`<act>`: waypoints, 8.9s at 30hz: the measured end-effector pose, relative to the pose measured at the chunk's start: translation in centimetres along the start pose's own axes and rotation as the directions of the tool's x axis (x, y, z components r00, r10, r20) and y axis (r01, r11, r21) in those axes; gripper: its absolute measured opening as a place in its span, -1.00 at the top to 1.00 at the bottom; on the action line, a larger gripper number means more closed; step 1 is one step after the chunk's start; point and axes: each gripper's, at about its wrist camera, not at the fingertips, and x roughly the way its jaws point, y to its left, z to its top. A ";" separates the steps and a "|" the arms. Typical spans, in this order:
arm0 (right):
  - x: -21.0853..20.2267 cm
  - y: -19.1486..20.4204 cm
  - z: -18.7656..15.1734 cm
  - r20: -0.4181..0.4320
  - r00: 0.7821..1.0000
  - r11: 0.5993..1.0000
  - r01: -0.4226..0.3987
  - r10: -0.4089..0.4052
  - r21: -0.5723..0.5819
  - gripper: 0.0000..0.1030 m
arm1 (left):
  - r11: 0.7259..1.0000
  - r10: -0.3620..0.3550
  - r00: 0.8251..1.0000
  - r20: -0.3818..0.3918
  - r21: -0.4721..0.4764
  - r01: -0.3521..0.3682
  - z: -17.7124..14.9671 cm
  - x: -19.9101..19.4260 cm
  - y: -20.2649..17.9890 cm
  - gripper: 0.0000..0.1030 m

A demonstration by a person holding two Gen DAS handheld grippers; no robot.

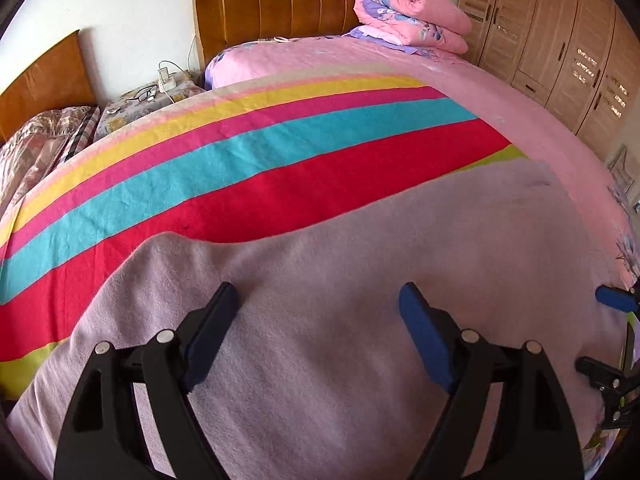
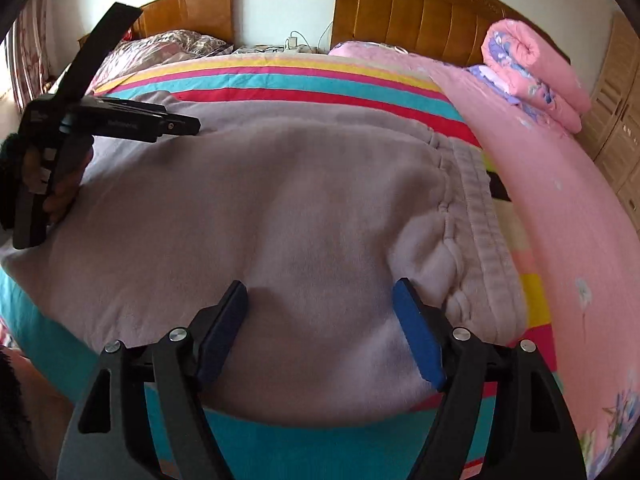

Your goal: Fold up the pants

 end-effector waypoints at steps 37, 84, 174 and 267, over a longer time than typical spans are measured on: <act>4.9 59.9 25.0 -0.360 0.682 0.287 -0.643 0.637 -0.710 -0.36 | 0.278 0.522 0.844 0.127 -0.960 -0.027 -40.4 -36.3 38.4 -0.32; 7.0 55.5 32.3 -0.189 0.716 0.543 -0.651 0.672 -0.531 -0.15 | 0.343 0.664 0.742 0.089 -0.918 -0.197 -32.2 -35.7 36.2 -0.94; -3.3 40.4 4.3 -0.260 0.742 0.336 -0.549 0.618 -0.765 0.96 | 0.379 0.474 0.872 0.118 -0.922 -0.081 -36.8 -35.1 39.0 0.74; 11.5 37.5 19.1 -0.180 0.879 0.607 -0.440 0.441 -0.661 0.65 | 0.563 0.570 0.816 -0.102 -0.674 -0.478 -28.4 -24.2 32.9 -0.79</act>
